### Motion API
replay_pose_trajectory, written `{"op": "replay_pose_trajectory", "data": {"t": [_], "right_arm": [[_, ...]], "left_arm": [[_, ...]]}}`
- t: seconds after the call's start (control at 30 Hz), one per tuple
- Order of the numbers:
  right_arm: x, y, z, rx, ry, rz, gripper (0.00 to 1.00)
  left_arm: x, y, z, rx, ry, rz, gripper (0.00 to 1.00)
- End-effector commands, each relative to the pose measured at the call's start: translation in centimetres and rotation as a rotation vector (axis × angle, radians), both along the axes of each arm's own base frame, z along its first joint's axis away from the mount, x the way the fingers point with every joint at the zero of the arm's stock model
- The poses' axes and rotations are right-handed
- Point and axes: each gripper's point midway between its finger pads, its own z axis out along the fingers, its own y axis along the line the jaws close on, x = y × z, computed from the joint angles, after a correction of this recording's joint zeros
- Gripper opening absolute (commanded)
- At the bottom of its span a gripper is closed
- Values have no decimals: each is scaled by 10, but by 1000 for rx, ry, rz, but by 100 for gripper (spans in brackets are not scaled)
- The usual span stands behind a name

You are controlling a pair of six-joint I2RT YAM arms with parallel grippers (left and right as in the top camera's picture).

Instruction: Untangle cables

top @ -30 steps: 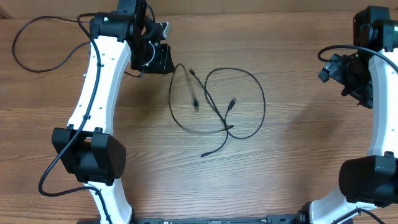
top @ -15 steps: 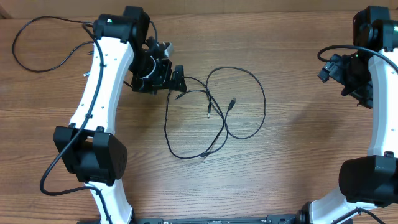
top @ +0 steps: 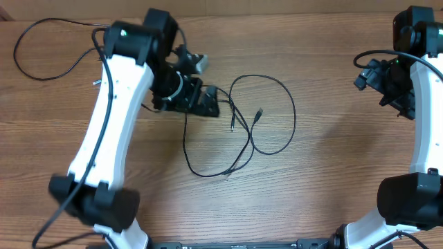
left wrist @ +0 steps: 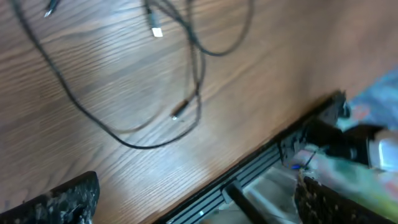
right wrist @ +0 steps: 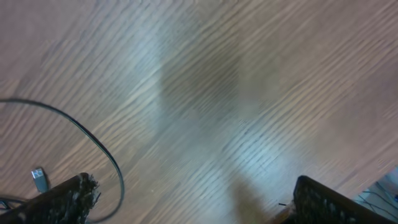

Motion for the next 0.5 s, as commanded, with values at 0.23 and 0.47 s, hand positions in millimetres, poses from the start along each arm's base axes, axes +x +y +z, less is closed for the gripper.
{"op": "replay_pose_trajectory", "data": {"t": [0.23,0.47], "right_arm": [[16,-6,7,-31,-82,2,100],[21,-7,8,-34,-102,2,100]], "left_arm": [[-58,-41,-54,255,-9,-295,100],[-75,-48,-137,354,-5,-393,100]]}}
